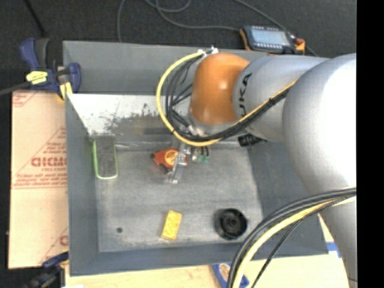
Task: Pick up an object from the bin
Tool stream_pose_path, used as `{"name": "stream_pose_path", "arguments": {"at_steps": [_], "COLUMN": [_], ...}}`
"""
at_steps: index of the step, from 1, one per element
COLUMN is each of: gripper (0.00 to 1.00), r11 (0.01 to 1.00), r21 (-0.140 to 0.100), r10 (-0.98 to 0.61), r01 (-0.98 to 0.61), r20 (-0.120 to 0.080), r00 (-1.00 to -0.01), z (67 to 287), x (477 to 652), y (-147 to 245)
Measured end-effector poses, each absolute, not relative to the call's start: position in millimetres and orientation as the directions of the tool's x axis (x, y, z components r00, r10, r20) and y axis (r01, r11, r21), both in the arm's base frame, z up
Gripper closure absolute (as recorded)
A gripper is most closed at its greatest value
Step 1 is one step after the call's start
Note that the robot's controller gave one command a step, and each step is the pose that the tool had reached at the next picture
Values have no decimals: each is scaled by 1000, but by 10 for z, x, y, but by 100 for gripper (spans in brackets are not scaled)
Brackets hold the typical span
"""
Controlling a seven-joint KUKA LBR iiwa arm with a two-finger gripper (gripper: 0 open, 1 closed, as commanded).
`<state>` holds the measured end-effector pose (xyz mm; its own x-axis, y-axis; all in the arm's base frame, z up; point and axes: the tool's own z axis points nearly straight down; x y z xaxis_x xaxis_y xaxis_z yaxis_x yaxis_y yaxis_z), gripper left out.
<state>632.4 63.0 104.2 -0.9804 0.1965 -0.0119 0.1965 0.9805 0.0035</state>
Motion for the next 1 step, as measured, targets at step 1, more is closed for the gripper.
{"name": "stream_pose_path", "arguments": {"at_steps": [1], "gripper": [100], "r11": [976], "r21": [1], "r10": [218], "r01": [218], "r20": [-14], "r00": [-976], "z": [769], "x": [6534], "y": [798]}}
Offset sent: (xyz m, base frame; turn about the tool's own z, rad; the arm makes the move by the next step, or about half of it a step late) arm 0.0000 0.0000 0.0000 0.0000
